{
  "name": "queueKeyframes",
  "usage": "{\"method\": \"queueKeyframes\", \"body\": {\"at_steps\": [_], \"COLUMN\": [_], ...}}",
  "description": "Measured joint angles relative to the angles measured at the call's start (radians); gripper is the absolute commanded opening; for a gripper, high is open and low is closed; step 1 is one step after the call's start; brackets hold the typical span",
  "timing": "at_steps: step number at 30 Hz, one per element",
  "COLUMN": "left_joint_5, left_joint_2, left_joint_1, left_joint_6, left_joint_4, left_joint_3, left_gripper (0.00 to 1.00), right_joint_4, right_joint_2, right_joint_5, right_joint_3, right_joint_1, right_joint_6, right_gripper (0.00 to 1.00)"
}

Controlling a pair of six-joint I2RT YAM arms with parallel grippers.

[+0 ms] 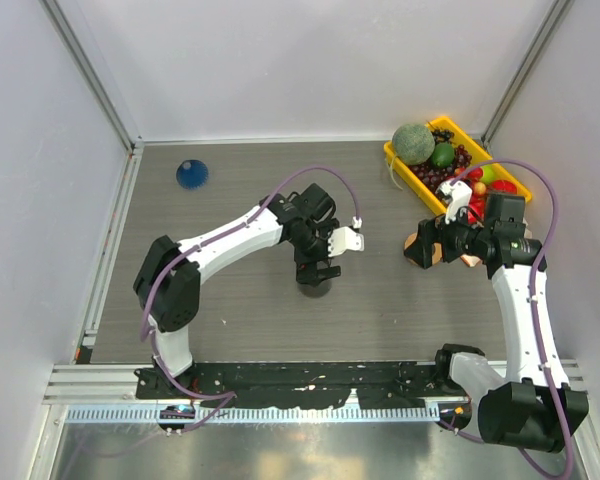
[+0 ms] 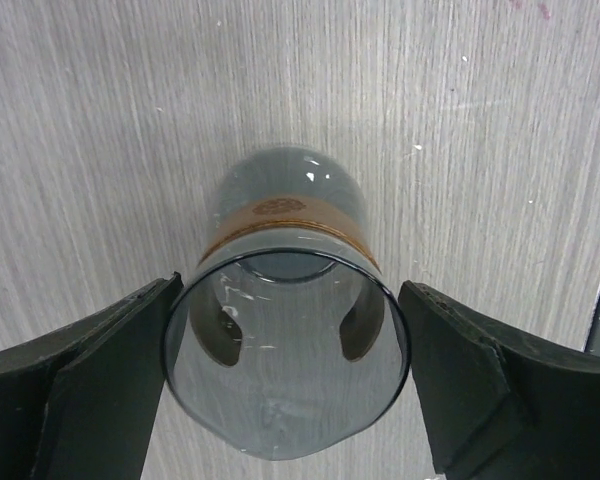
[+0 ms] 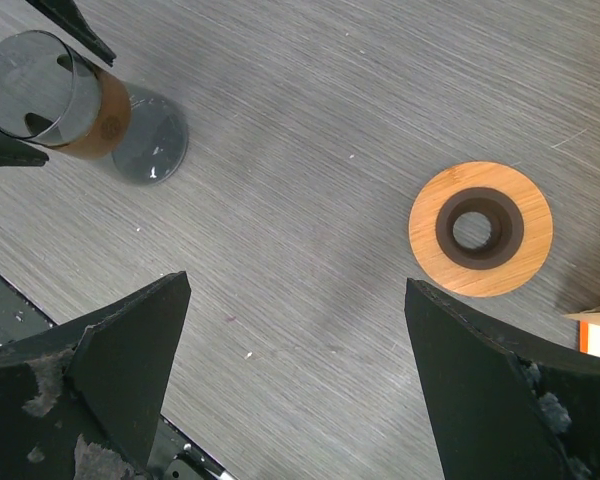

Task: Place the coffee filter in the dripper

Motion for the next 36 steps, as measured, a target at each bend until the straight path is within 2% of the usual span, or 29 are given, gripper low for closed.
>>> {"method": "queueKeyframes", "body": {"at_steps": [10,16,19,22,26,32,36], "left_joint_5": [-0.010,-0.010,0.023,0.058,0.078,0.042,0.010], "left_joint_2": [-0.043,-0.175,-0.272,-0.387,-0.543,-0.665,-0.699], "left_joint_1": [-0.003,0.016,0.072,0.185,0.320,0.392,0.406], "left_joint_6": [-0.001,-0.017,-0.068,-0.162,-0.289,-0.471,-0.533], "left_joint_4": [-0.038,-0.095,-0.092,-0.057,0.011,0.069,0.080], "left_joint_3": [0.011,0.113,0.140,0.105,-0.056,-0.258,-0.315], "left_gripper": [1.00,0.99,0.99,1.00,0.99,1.00,0.99], "right_joint_4": [-0.032,-0.053,-0.057,-0.050,0.039,0.273,0.442], "right_joint_2": [0.010,0.024,0.037,0.056,0.058,0.102,0.139], "right_joint_5": [-0.019,-0.022,0.011,0.101,0.271,0.613,0.789], "right_joint_3": [0.000,0.007,0.008,0.005,-0.051,-0.234,-0.340], "right_joint_1": [0.000,0.000,0.001,0.009,0.069,0.286,0.362], "right_joint_6": [-0.026,-0.038,-0.065,-0.101,-0.138,-0.189,-0.238], "right_gripper": [0.95,0.95,0.95,0.96,1.00,0.96,0.95]}}
